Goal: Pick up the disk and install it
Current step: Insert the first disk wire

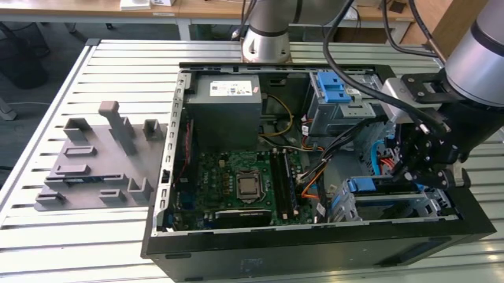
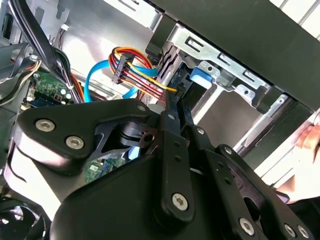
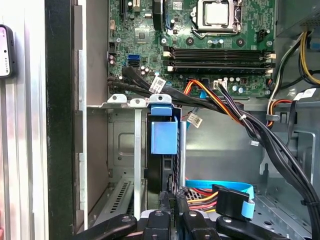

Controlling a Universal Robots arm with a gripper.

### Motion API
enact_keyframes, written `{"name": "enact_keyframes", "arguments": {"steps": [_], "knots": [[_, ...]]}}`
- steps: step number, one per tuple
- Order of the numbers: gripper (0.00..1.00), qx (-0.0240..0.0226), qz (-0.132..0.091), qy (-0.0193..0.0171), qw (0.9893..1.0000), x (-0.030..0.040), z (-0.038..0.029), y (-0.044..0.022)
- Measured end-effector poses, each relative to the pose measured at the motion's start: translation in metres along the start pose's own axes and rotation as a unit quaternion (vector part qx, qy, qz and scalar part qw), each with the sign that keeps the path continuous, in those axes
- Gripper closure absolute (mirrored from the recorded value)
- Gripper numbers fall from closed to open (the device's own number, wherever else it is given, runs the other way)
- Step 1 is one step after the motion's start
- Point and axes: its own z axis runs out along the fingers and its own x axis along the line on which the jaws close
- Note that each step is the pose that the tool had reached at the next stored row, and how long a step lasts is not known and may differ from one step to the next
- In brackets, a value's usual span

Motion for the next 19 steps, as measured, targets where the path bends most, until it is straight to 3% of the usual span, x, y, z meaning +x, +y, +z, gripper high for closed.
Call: {"name": "enact_keyframes", "arguments": {"steps": [13, 14, 19], "knots": [[0.82, 0.0000, 0.000, -0.0002, 1.0000, 0.0001, 0.0017, 0.0000], [0.76, 0.0000, 0.000, -0.0001, 1.0000, 0.0001, 0.0010, 0.0000], [0.76, 0.0000, 0.000, 0.0000, 1.0000, 0.0000, -0.0062, -0.0003]]}}
